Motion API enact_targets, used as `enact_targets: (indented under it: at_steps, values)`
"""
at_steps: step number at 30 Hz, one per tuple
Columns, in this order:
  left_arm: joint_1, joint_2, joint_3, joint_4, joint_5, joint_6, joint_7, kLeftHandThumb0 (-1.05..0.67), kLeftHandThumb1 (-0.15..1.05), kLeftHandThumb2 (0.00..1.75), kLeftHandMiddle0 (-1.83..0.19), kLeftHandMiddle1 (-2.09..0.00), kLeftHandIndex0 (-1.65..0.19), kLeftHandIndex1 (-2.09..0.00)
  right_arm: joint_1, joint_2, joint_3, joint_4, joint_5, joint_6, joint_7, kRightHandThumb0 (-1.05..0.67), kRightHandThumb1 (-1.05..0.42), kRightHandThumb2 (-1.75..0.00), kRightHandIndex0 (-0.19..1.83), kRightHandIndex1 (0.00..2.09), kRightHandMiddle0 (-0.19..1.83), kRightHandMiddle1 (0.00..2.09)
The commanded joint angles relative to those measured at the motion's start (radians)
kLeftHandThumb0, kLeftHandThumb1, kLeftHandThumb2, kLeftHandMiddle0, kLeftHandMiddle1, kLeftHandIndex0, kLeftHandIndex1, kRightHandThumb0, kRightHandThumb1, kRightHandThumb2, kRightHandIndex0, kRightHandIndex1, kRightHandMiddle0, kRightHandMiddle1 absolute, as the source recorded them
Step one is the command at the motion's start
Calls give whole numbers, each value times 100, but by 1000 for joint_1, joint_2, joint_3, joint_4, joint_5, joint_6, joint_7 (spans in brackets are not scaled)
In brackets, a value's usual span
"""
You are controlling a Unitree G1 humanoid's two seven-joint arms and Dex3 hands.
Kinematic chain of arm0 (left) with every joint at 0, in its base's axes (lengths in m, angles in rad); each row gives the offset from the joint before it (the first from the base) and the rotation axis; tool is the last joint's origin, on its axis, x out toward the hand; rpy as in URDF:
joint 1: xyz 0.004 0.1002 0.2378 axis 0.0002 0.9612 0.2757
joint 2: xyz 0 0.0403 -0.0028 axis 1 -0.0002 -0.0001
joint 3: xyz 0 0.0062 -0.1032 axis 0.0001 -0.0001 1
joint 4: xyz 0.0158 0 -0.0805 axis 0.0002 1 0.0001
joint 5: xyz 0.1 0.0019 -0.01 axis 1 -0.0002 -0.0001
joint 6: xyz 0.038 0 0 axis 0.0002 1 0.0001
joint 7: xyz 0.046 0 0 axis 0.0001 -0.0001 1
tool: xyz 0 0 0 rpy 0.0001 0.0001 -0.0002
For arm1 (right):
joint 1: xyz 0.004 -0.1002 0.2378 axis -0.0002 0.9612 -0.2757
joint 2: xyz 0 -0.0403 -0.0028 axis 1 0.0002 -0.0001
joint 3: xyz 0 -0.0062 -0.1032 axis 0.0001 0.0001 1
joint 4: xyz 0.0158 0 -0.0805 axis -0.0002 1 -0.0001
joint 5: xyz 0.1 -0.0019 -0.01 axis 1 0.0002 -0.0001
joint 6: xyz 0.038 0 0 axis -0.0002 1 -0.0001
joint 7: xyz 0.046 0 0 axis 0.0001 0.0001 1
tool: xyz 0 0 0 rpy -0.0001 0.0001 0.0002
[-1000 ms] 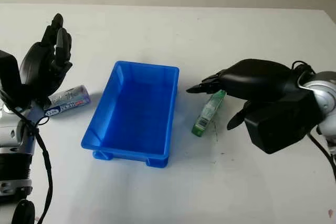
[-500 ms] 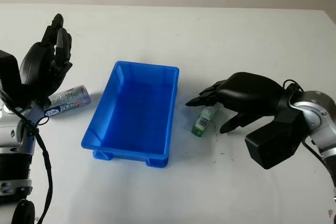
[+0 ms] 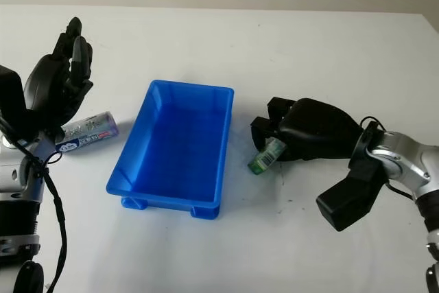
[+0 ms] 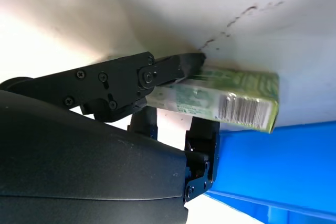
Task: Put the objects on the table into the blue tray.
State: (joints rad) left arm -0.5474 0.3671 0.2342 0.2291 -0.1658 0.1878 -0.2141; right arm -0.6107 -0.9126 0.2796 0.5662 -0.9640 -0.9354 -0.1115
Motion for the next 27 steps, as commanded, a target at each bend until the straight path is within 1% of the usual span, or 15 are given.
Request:
enact_targets:
  at_steps: [1,3,4,6,9,14,16,18,22,24,27]
  values:
    - [0,14,4,-17,1,-2,0,-83,105,68,15,-6,17,-5,-3,-22,34,15,-45,19,-31,-45,-99,-7,54,208,31,207]
    - [0,13,6,-22,-2,7,3,-83,105,68,14,-6,16,-6,-6,-29,47,12,-78,40,-74,-50,-103,-8,72,209,41,209]
    - [1,13,8,-24,-6,10,1,-83,105,68,15,-6,17,-5,-8,-31,51,13,-89,48,-99,-52,-104,-11,86,209,53,209]
    - [1,13,8,-28,-9,16,-2,-82,105,68,17,-5,18,-5,-22,-34,58,19,-99,61,-128,-52,-105,-14,100,209,64,209]
    - [1,13,5,-28,-1,15,1,-82,105,68,17,-5,18,-5,-53,-34,48,32,-67,89,-110,-52,-105,-18,97,209,60,209]
    - [-2,10,3,-21,-1,5,-4,-82,105,69,18,-5,19,-5,-130,7,-14,79,85,179,-60,-49,-105,-17,88,209,68,209]
    - [-4,12,2,-18,2,7,-3,-82,105,69,18,-5,19,-5,-175,21,-27,93,111,217,-70,-47,-105,-13,87,209,70,209]
    - [-5,11,3,-17,2,8,-1,-82,105,69,18,-5,19,-5,-228,35,-34,105,118,241,-101,-45,-104,-10,89,209,72,209]
    - [-7,12,-1,-6,7,-6,-2,-81,105,69,18,-5,18,-5,-357,89,-34,167,137,265,-182,-47,-102,-6,102,209,84,209]
    - [-7,9,-1,-6,6,-7,2,-81,105,69,18,-5,18,-5,-411,117,-32,195,153,271,-204,-45,-102,-6,108,209,90,209]
    - [-5,11,-3,-8,6,-5,-2,-81,105,70,19,-5,19,-5,-461,165,-33,209,196,276,-199,-46,-104,-9,111,209,94,209]
